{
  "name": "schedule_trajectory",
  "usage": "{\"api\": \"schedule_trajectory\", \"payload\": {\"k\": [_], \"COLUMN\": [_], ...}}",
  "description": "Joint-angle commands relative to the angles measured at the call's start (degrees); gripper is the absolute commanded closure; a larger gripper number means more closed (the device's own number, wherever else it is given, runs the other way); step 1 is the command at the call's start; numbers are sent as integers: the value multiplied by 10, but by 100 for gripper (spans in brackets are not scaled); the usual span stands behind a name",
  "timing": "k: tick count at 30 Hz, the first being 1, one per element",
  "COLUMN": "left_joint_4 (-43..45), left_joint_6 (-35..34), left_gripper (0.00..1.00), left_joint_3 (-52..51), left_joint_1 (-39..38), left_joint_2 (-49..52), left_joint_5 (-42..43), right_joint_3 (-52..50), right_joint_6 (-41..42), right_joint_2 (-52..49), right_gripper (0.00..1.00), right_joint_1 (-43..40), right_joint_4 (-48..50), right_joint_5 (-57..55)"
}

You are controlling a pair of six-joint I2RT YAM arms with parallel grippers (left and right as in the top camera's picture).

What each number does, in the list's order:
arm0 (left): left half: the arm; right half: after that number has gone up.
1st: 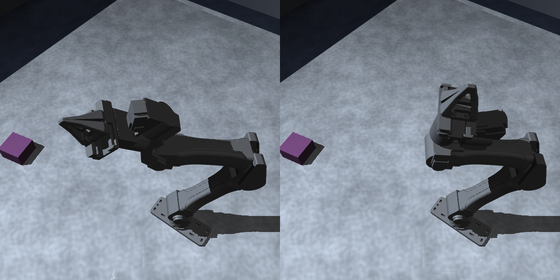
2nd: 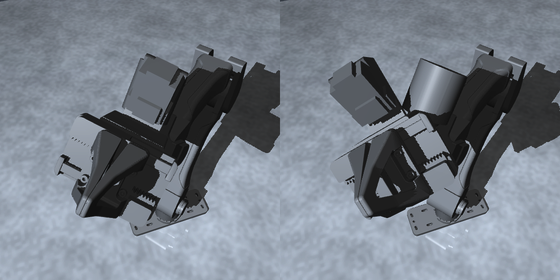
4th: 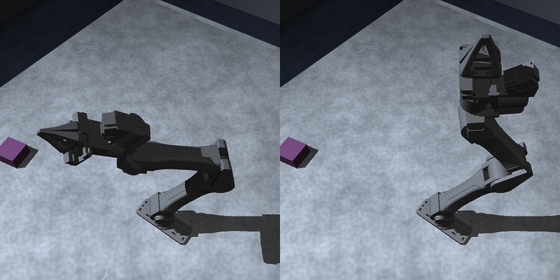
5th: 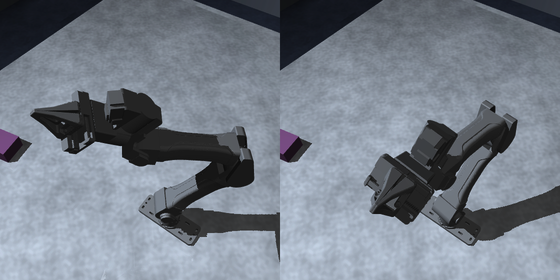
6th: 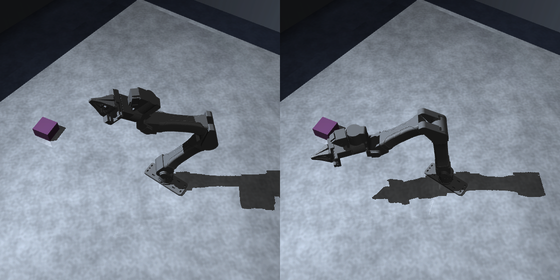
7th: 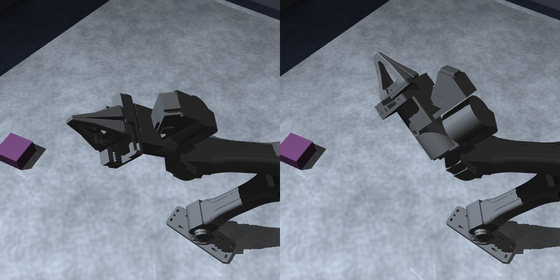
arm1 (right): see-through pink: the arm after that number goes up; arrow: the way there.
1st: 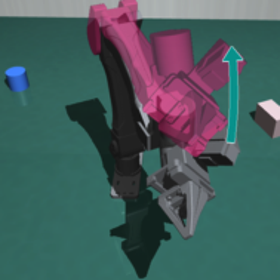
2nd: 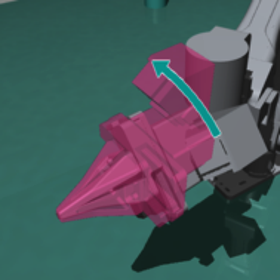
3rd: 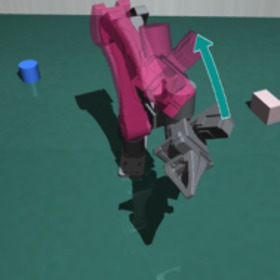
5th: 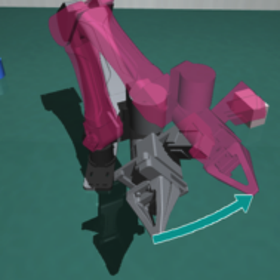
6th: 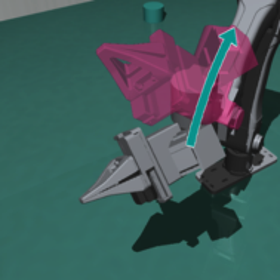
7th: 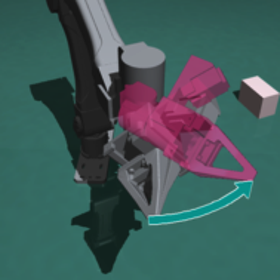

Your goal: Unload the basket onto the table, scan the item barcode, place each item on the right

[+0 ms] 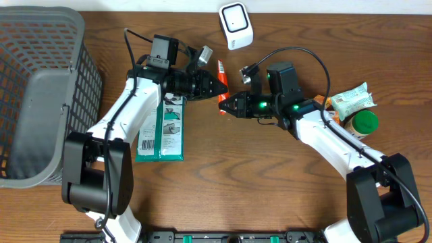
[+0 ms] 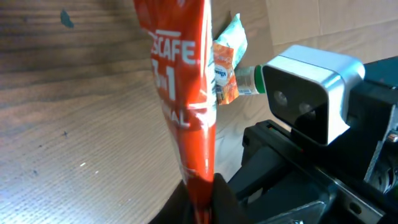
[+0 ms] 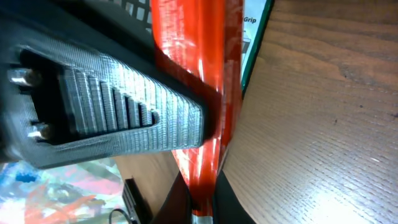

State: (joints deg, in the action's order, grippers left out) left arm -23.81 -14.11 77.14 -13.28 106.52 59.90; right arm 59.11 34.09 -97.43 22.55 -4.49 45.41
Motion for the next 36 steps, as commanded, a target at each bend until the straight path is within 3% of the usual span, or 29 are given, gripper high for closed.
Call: {"api": "schedule_trajectory", "payload": {"k": [1,8,9,11,13,14,15,16,19,21,25,28,32,36], "left_joint_4": [-6,-24,-24,-24,-23,-22,-22,-22,-35,-72,-209,-374,-505,-596], "left_joint_6": [-2,-1,-1,-1,1,1,1,1,0,1,24,61,68,70], "left_gripper": [72,68,72,90,92,93,92,93,93,93,93,93,93,92], "left_joint_3": [-4,-4,-4,-4,-4,-4,-4,-4,0,17,91,217,365,498], "left_joint_1": [0,-2,-2,-2,-2,-2,-2,-1,8,15,20,5,-13,-21], "left_joint_2": [3,3,3,3,3,3,3,3,1,1,1,1,2,8], "left_joint_5": [10,9,9,9,9,9,9,9,8,-14,-128,-305,-452,-548], "right_joint_3": [7,7,7,7,7,7,7,7,7,7,7,7,7,7], "right_joint_6": [-13,28,31,32,31,31,31,31,28,9,-62,-122,-141,-141], "right_joint_2": [9,9,9,9,9,9,9,9,13,19,49,79,91,91], "right_gripper": [99,99,99,99,96,89,70,60,42,39,42,43,42,41], "right_joint_1": [7,7,7,8,8,8,6,4,-24,-39,-64,-83,-94,-94], "right_joint_4": [19,79,80,79,74,73,73,73,52,29,-59,-156,-245,-313], "right_joint_5": [-2,-6,-6,-6,-6,-6,-6,-5,22,29,11,-50,-137,-216]}}
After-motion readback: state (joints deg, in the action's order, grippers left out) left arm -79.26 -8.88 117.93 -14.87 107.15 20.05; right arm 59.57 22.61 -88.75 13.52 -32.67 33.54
